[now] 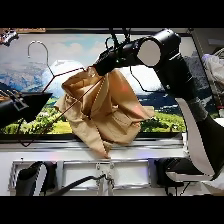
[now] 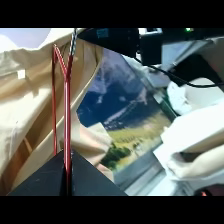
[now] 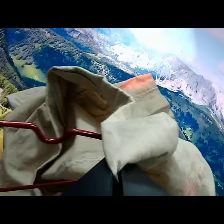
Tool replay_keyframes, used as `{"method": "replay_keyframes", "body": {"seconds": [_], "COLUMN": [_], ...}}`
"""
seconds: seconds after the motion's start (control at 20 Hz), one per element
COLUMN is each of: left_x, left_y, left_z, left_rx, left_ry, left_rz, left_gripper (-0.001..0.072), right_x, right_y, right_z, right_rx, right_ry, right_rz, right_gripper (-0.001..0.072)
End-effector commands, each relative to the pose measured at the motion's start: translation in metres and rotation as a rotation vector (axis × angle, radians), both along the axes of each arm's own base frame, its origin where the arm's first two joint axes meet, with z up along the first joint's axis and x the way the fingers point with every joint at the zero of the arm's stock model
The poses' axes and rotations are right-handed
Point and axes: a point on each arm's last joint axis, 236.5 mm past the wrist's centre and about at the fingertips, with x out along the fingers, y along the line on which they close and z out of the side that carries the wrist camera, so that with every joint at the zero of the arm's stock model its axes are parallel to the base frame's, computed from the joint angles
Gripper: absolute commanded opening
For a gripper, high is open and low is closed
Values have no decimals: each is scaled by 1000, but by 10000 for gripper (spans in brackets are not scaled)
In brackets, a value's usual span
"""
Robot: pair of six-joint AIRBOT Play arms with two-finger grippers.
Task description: Fold the clothes and pants, and hang the long-sleeved shirts on hangers.
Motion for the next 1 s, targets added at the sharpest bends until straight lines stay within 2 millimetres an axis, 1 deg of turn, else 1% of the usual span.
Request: {"method": "replay_keyframes", "body": {"seconds": [0.0, 0.1, 0.2, 0.35, 0.45, 0.5, 0.6, 0.65, 0.75, 0.8, 0.85, 0.95], "left_x": [14, 23, 21, 11, 1, -5, -12, -16, -22, -20, -14, 6], "left_y": [-9, -17, -26, -29, -30, -29, -24, -25, -31, -31, -29, -22], "left_z": [-5, -1, -1, 1, 5, 3, -6, -8, -4, -6, -8, -13], "left_rx": [-32, -107, -186, -149, -116, -83, -16, 1, -8, -8, -7, -14], "left_ry": [-4, 6, 59, 22, -12, -17, 7, 10, 1, 5, 10, 17], "left_rz": [-74, -124, -195, -225, -224, -215, -182, -180, -205, -205, -187, -141], "left_gripper": [11, 12, 11, 10, 10, 11, 10, 10, 10, 10, 10, 10], "right_x": [-6, -8, -3, 17, 27, 30, 32, 32, 32, 30, 28, 20], "right_y": [0, -1, -7, -29, -38, -39, -39, -39, -38, -37, -36, -32], "right_z": [-1, -4, -5, -12, -16, -18, -21, -22, -22, -22, -21, -19], "right_rx": [-4, -23, -49, -148, -195, -206, -214, -214, -212, -207, -200, -176], "right_ry": [20, 19, -1, -59, -90, -95, -92, -91, -89, -84, -78, -57], "right_rz": [12, 29, 16, -39, -65, -71, -72, -71, -70, -68, -63, -47], "right_gripper": [32, 32, 31, 31, 31, 31, 31, 31, 31, 31, 31, 31]}}
